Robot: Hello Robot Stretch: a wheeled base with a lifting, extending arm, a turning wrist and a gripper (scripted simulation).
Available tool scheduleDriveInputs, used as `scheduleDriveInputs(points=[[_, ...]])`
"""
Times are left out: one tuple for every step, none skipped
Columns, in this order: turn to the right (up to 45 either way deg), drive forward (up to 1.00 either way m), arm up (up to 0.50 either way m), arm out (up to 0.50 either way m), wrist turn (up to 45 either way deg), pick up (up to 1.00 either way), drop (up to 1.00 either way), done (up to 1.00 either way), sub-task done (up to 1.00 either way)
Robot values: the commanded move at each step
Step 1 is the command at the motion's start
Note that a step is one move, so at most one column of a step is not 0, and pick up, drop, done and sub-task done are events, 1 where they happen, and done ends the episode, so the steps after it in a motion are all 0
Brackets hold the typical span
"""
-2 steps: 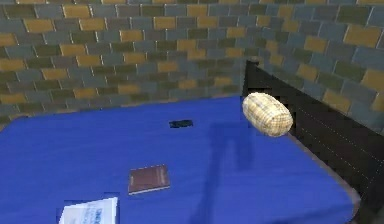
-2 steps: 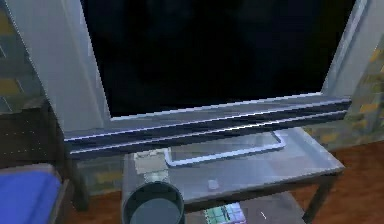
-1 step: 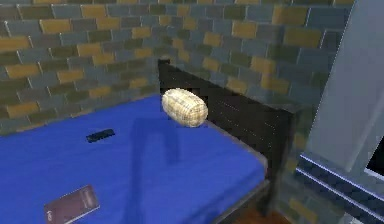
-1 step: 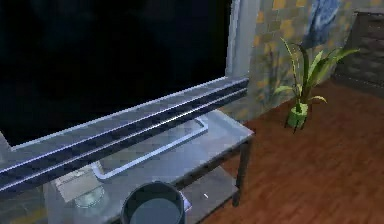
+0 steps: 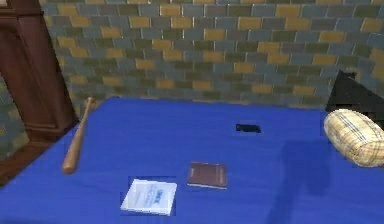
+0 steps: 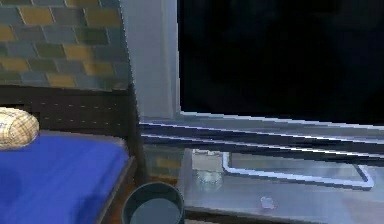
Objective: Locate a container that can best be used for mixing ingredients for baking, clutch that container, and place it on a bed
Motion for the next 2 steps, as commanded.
scheduleDriveInputs(points=[[-30.0,0.0,0.0,0.0,0.0,0.0,0.0,0.0,0.0],[45.0,0.0,0.0,0.0,0.0,0.0,0.0,0.0,0.0]])
